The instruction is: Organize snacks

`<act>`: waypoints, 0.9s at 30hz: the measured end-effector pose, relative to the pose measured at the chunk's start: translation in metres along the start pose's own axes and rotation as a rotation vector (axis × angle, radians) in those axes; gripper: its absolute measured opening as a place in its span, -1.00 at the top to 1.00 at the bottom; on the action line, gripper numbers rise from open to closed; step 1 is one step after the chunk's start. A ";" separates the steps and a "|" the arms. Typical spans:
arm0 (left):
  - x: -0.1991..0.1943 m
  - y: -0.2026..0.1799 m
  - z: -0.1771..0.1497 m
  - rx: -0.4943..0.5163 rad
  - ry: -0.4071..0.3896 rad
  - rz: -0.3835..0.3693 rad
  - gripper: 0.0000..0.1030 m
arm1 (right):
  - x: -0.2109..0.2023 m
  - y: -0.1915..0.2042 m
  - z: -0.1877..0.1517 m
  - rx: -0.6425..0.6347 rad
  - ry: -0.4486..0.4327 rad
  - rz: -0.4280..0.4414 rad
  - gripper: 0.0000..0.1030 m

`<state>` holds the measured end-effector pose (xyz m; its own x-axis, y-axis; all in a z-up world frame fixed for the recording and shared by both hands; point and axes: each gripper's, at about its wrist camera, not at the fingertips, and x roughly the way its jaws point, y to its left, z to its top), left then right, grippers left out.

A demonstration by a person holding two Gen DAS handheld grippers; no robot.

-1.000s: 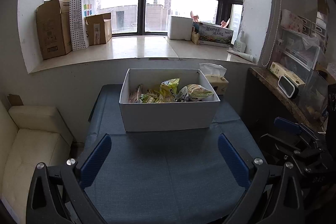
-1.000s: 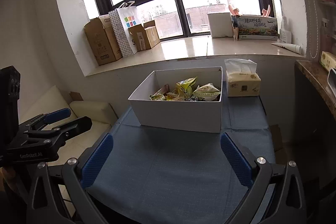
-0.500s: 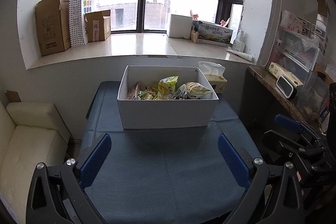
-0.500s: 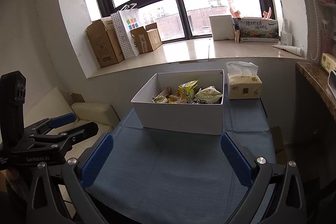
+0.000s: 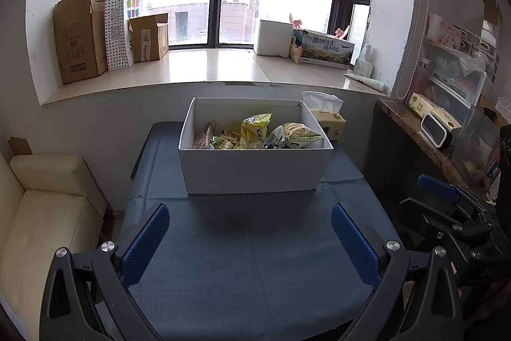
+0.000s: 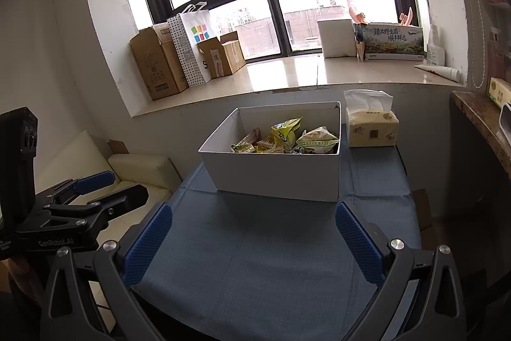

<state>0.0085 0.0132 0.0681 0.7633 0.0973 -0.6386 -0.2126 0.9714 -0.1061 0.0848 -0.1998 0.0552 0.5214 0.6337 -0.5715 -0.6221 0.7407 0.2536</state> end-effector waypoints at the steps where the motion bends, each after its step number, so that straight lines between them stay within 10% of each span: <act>1: 0.000 0.000 0.000 0.001 0.001 0.001 -1.00 | 0.000 0.000 0.000 0.001 -0.001 0.001 -1.00; 27: 0.000 -0.004 -0.003 0.017 0.003 0.008 -1.00 | 0.001 0.004 -0.004 -0.008 0.009 -0.002 -1.00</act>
<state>0.0075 0.0085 0.0666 0.7597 0.1045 -0.6418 -0.2083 0.9741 -0.0880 0.0805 -0.1971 0.0527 0.5175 0.6303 -0.5787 -0.6259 0.7400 0.2462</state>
